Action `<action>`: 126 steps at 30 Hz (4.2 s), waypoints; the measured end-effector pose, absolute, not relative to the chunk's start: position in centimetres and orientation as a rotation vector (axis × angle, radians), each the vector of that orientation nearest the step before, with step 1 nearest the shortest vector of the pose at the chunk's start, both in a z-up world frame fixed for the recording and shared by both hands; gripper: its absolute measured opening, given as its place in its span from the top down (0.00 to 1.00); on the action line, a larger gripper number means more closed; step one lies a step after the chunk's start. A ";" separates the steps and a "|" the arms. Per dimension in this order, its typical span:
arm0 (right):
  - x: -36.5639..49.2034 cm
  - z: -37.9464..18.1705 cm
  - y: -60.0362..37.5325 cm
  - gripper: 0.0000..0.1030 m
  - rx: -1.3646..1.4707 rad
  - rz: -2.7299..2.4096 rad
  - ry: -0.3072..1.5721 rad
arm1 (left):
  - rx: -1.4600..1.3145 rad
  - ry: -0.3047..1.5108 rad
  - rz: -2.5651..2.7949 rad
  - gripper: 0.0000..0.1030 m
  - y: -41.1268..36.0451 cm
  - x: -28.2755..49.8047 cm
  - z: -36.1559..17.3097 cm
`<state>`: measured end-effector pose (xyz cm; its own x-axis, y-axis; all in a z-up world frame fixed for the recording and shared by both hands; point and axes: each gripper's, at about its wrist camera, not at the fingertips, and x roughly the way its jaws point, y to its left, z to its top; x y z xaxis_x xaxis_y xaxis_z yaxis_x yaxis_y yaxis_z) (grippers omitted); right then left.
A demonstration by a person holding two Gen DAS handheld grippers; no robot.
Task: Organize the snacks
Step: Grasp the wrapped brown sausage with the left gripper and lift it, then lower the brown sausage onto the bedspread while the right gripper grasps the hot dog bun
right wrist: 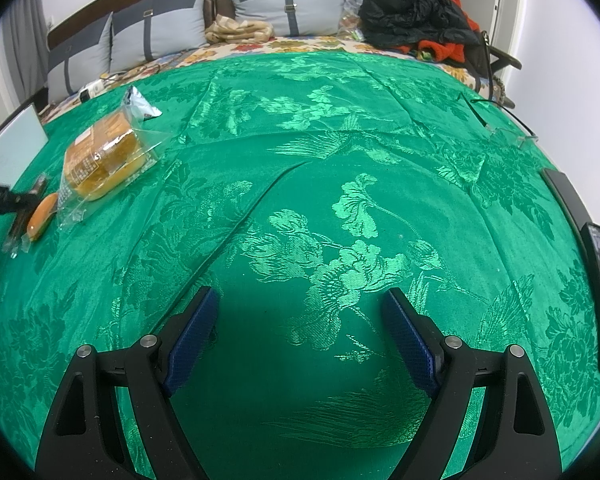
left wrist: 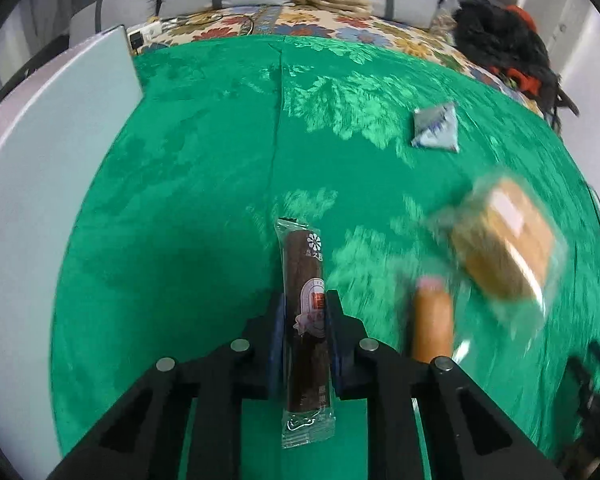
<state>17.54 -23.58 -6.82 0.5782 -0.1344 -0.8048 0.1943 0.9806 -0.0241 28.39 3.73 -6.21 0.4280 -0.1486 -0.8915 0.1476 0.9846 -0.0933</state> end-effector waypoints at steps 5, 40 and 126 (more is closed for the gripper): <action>17.5 -6.8 -23.6 0.16 0.070 -0.193 0.936 | -0.033 1.108 -0.202 0.82 7.5 23.8 -6.0; 17.6 -6.9 -23.5 0.15 0.071 -0.192 0.936 | 0.061 0.943 -0.127 0.03 8.0 20.3 -8.7; 17.3 -7.1 -19.6 0.07 -0.004 0.000 0.958 | 0.095 1.100 -0.188 0.00 8.9 21.7 -8.3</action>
<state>17.33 -19.63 -7.09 0.5755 -0.0020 -0.8178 -0.0013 1.0000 -0.0033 21.68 8.94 -8.33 0.4399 -0.1040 -0.8920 0.1977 0.9801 -0.0168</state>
